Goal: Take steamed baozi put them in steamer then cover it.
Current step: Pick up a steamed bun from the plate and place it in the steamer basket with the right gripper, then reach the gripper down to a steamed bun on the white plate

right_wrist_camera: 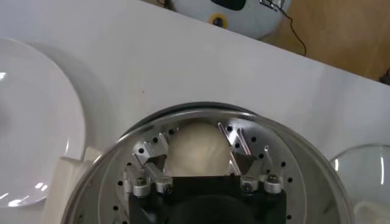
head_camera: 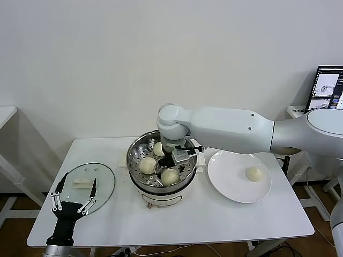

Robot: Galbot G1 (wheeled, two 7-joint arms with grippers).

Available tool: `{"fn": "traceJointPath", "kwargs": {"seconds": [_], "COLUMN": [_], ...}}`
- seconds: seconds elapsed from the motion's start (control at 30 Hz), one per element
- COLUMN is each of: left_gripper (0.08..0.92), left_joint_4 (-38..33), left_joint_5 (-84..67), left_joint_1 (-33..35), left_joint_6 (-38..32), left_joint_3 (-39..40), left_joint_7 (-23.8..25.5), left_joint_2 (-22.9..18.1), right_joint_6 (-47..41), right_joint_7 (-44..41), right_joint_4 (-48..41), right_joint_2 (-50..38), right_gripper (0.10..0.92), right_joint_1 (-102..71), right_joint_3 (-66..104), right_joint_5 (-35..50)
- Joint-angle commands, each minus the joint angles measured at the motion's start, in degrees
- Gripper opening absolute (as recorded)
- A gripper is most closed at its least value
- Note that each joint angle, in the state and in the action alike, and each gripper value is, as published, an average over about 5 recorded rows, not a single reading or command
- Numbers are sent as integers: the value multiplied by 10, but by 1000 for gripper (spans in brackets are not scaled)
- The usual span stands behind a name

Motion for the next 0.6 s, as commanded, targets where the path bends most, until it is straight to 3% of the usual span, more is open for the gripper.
{"fn": "traceJointPath", "kwargs": {"seconds": [0.03,0.13,0.33,0.47,0.6], "left_gripper": [823,823,823,823,823], "left_joint_4": [2,5,7,7,9], "left_joint_5": [0,-1,0,0,1], "left_joint_1": [0,-4,-15,-18,-19], "left_joint_6": [0,1,6,9,12], "left_joint_3": [-1,0,7,10,13], "left_joint_7": [0,0,0,0,0], "left_joint_2": [1,2,6,9,9], "right_joint_6": [-41,-128,-383,-456,-469], "right_joint_7": [-28,-59,-90,-101,-98], "right_joint_4": [-20,-45,-128,-196,-266], "right_joint_2": [-24,-62,-181,-251,-293], "right_gripper": [822,823,823,823,823], "right_joint_1": [23,48,71,51,6], "right_joint_3": [61,88,88,74,69], "right_joint_5": [61,134,282,316,305]}}
